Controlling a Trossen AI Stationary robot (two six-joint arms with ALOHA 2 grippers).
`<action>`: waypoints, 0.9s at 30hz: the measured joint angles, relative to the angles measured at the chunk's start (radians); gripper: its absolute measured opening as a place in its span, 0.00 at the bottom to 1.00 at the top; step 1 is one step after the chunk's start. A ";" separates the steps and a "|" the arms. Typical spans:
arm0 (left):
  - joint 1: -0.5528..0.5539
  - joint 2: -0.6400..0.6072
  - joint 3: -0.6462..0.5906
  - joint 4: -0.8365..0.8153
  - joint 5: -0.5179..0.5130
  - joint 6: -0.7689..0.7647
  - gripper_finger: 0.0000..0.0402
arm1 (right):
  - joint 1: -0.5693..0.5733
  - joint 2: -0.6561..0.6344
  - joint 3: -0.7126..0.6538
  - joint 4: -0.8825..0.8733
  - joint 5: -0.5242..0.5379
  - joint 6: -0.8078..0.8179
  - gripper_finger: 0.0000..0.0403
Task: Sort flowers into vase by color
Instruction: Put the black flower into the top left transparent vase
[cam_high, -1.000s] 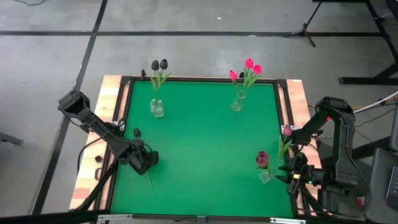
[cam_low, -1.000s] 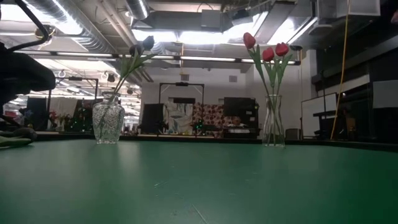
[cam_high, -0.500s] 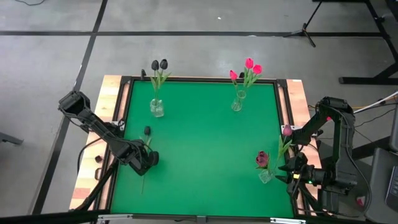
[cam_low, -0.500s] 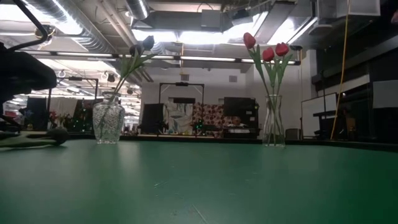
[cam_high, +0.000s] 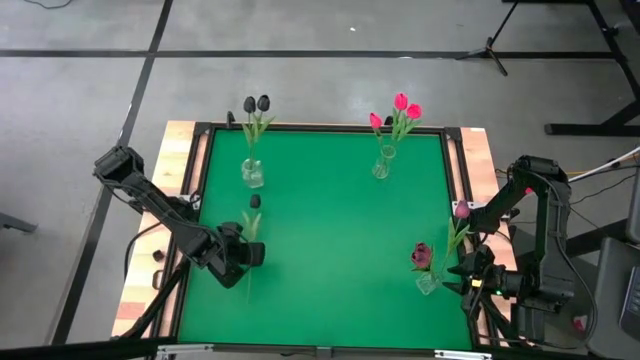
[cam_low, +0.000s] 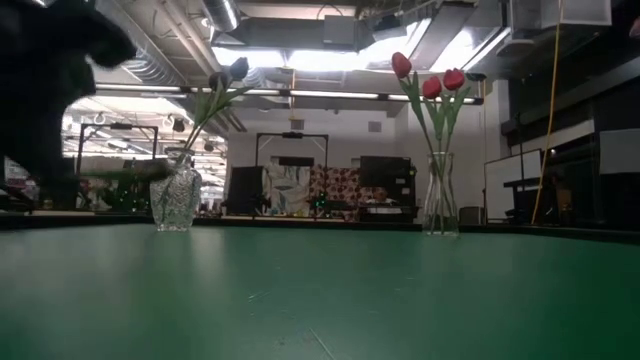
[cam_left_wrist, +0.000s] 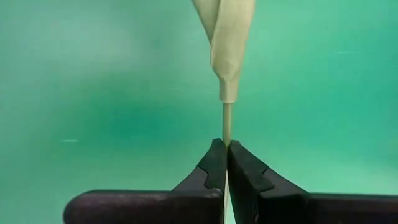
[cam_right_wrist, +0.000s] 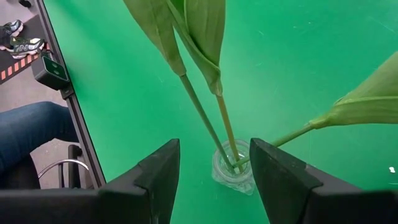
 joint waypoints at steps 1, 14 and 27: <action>-0.006 0.000 0.014 0.001 -0.031 0.005 0.00 | 0.000 0.000 0.000 0.000 0.000 0.000 0.48; 0.026 -0.002 0.174 -0.002 -0.966 0.633 0.00 | 0.000 0.000 0.000 -0.004 0.071 0.002 0.48; 0.270 -0.091 0.175 -0.184 -1.144 0.978 0.00 | 0.000 0.000 0.000 -0.002 0.149 0.024 0.48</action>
